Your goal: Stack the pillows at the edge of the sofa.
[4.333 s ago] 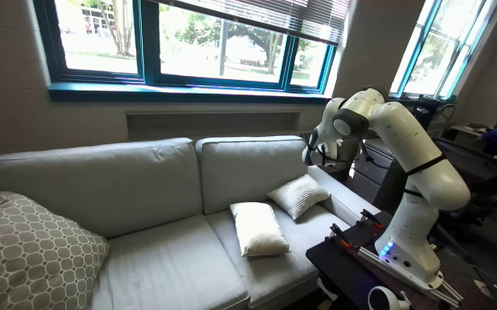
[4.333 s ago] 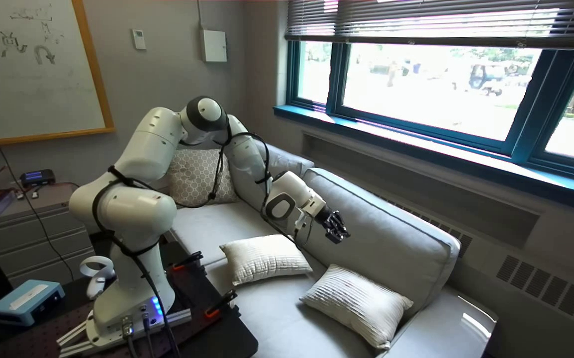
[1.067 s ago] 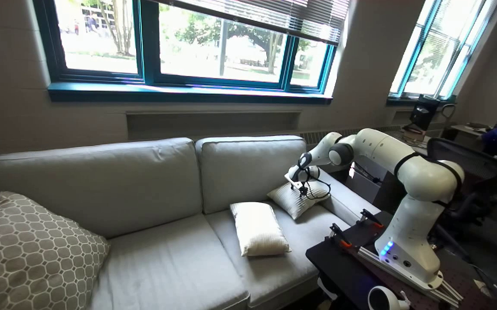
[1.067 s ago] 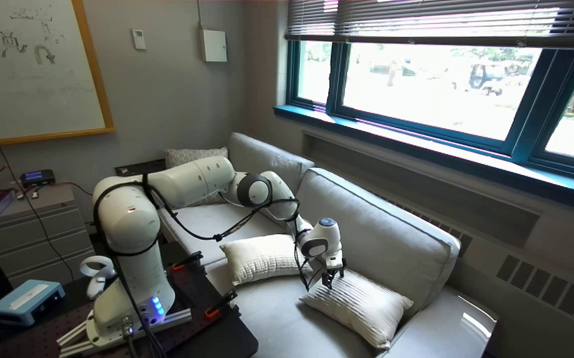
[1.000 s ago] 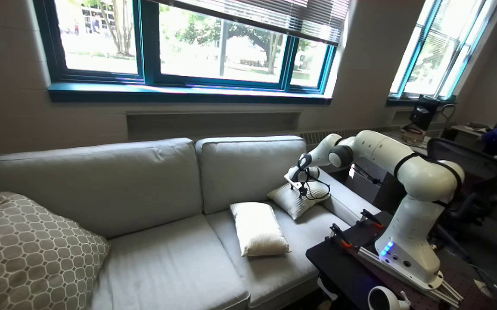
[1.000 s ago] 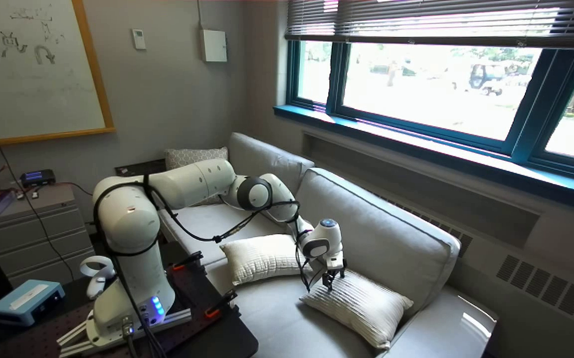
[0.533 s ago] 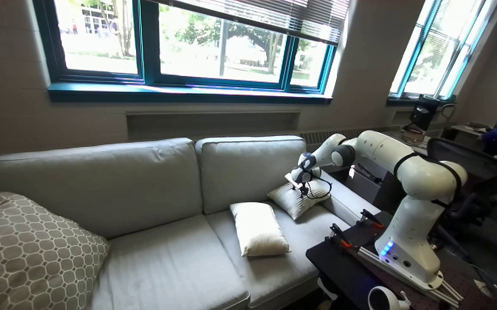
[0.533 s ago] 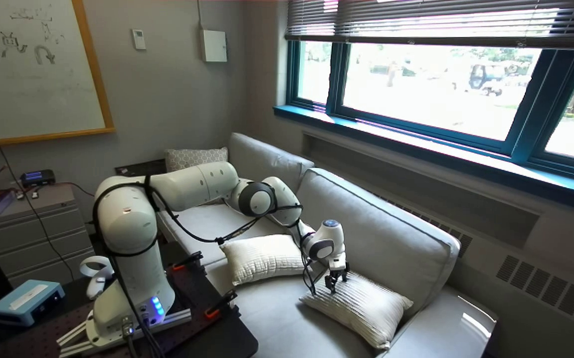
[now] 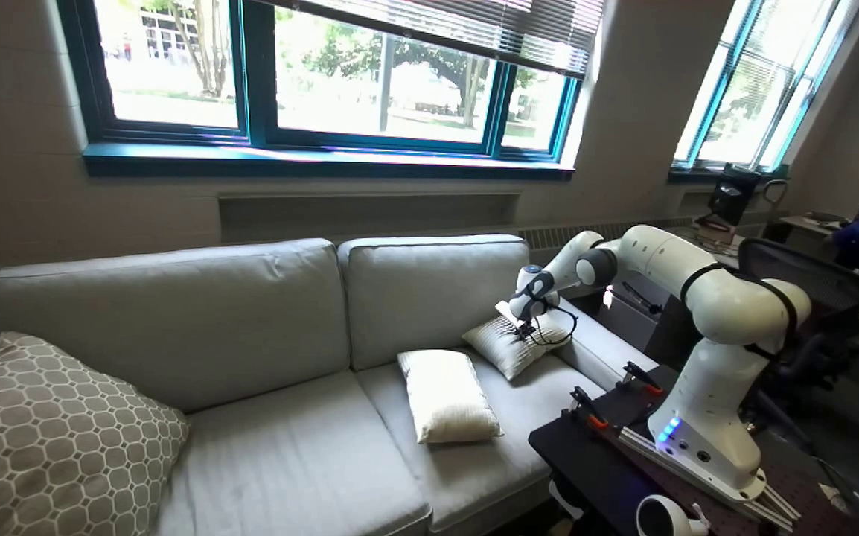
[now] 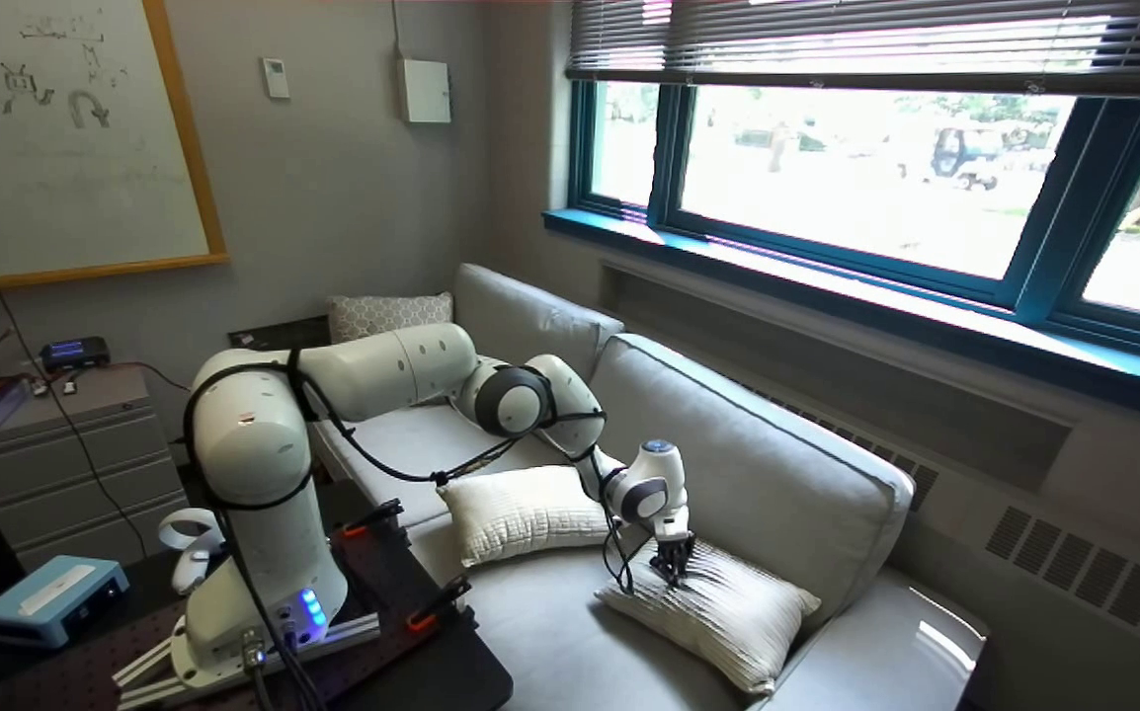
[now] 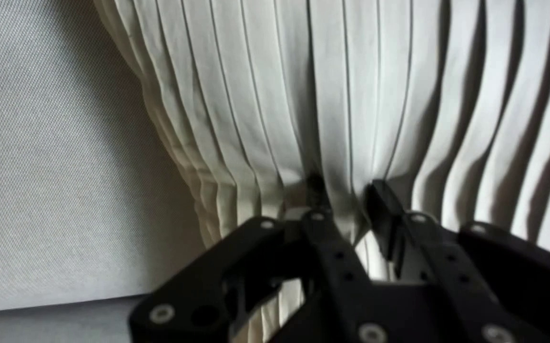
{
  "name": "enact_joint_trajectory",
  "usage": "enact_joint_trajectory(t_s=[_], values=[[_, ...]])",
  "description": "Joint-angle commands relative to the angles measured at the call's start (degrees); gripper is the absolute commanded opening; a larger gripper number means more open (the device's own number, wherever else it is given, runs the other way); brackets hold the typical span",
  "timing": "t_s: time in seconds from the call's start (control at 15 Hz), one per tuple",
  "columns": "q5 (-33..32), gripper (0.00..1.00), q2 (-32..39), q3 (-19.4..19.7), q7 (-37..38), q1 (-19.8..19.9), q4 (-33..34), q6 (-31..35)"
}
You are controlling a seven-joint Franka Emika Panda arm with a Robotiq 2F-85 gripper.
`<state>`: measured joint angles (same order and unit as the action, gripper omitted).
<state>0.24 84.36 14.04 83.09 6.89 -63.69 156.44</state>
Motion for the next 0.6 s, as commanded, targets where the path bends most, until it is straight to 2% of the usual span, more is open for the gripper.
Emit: enact_joint_trajectory(t_s=[0.0,0.07,0.4,0.47,0.53], values=[[-5.1,0.03,0.0,-1.2,5.1,1.3,1.4,-2.0],[-6.0,0.00,0.0,-0.4,7.3,0.7,1.8,-2.2],[-7.1,0.02,-0.1,2.3,14.4,-1.6,2.9,-1.8],[-3.4,0.01,-0.1,4.6,13.8,-3.5,2.6,-1.3],[-3.0,0.01,-0.1,5.3,14.8,-3.9,2.6,-1.1]])
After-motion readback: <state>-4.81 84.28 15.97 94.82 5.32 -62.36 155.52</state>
